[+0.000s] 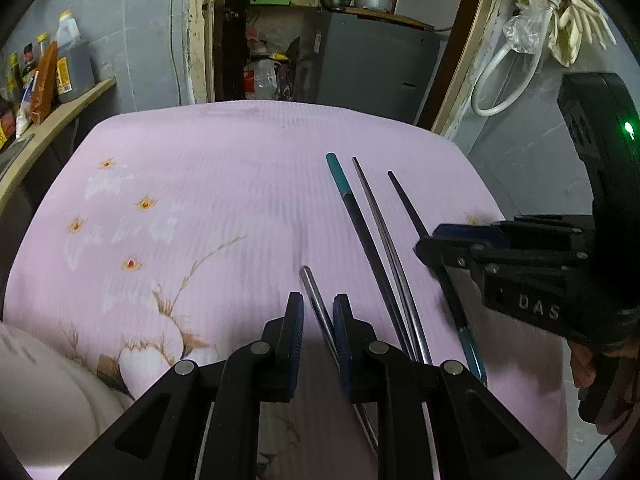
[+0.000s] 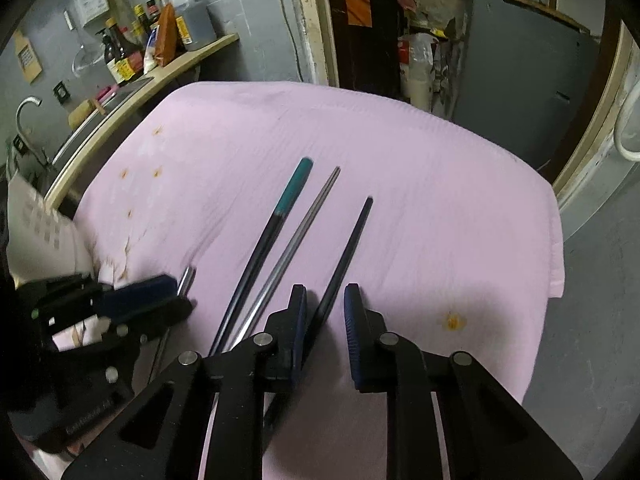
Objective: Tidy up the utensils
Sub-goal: 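Grasp a silver rod with the left tool while the right tool grasps a black chopstick, then carry both sticks over the white caddy and open both tools to drop them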
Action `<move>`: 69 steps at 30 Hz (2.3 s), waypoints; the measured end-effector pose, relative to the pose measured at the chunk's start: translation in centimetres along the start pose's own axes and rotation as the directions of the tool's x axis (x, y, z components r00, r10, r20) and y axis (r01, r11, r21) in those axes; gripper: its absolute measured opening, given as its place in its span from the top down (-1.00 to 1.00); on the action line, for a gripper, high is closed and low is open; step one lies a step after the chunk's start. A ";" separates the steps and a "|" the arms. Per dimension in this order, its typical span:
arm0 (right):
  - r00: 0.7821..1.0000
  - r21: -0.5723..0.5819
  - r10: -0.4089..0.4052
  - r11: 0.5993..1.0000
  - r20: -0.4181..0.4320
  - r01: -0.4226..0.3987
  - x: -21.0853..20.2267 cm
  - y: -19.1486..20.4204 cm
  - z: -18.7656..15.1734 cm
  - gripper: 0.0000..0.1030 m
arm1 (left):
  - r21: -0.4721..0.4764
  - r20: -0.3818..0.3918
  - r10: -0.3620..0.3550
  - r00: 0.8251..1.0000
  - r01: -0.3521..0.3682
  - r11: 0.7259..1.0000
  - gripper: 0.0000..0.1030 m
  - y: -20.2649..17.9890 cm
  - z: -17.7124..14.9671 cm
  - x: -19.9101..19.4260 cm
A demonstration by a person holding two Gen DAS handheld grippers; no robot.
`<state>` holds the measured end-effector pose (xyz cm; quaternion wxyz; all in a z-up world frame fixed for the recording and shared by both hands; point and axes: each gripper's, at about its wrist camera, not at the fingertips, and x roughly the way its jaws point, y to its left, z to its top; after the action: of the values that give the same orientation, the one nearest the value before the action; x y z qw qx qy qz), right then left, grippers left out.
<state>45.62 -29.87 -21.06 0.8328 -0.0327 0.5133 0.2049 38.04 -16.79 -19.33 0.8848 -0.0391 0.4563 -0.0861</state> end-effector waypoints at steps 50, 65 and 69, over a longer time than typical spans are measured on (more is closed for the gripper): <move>0.796 0.072 -0.003 0.996 0.606 -0.051 -26.2 13.4 -8.4 0.91 | 0.030 0.385 -0.128 0.914 0.127 0.991 0.88 6.1 -6.5 -25.2; 0.692 -0.126 0.150 0.988 0.706 -0.085 -25.9 24.7 0.9 0.91 | -0.111 0.593 0.068 0.803 -0.002 0.994 0.88 17.5 0.1 -33.4; 0.715 -0.130 0.143 0.989 0.684 -0.073 -23.6 25.7 1.8 0.91 | -0.153 0.596 0.108 0.796 -0.020 0.988 0.88 20.2 1.6 -31.9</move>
<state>28.27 -13.14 4.27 0.9481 0.0370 0.1566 0.2743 23.52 9.00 4.17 0.9813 -0.1103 0.1575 -0.0073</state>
